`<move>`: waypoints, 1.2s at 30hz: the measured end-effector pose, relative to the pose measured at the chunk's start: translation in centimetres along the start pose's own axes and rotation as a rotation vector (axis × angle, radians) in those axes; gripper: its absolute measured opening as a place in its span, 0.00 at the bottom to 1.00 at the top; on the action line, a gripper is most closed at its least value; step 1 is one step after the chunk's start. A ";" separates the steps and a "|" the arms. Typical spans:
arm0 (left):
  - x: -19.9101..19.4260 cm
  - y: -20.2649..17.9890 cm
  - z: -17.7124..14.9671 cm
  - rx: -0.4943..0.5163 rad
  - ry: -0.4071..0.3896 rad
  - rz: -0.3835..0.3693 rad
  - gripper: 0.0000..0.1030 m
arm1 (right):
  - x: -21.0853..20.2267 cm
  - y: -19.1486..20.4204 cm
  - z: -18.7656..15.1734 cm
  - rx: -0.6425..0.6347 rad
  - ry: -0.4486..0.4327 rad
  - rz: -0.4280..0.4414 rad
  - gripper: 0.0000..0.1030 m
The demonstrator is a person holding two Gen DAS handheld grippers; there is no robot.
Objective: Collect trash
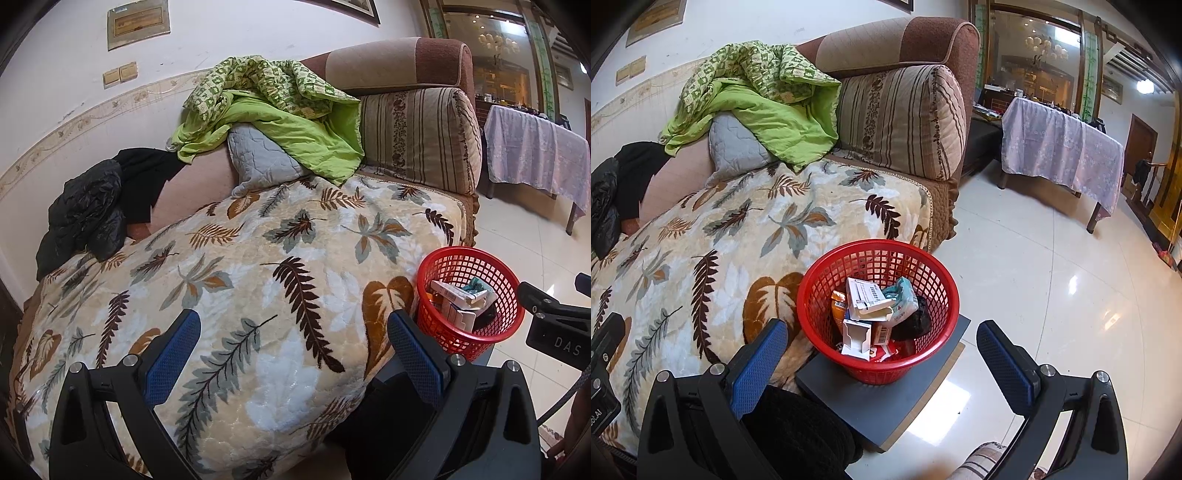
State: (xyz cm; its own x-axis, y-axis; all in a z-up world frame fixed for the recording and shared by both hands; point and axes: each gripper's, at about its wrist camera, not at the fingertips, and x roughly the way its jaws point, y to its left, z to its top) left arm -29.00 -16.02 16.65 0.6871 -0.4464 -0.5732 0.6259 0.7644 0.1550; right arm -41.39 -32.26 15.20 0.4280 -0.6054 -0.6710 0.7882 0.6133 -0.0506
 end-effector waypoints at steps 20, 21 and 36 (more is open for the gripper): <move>0.0 -0.2 0.1 0.001 0.000 0.002 0.98 | 0.4 -0.1 -0.2 0.001 0.009 0.003 1.00; 0.0 -0.2 0.1 0.001 -0.001 0.002 0.98 | 0.3 -0.1 -0.2 0.001 0.010 0.003 1.00; -0.1 -0.3 0.0 0.000 -0.002 0.001 0.98 | 0.5 -0.2 -0.3 0.000 0.014 0.005 1.00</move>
State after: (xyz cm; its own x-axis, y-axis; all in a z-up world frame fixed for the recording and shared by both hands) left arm -29.28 -16.25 16.67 0.6881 -0.4465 -0.5719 0.6255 0.7645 0.1557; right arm -41.44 -32.49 14.70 0.4258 -0.5955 -0.6812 0.7861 0.6163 -0.0473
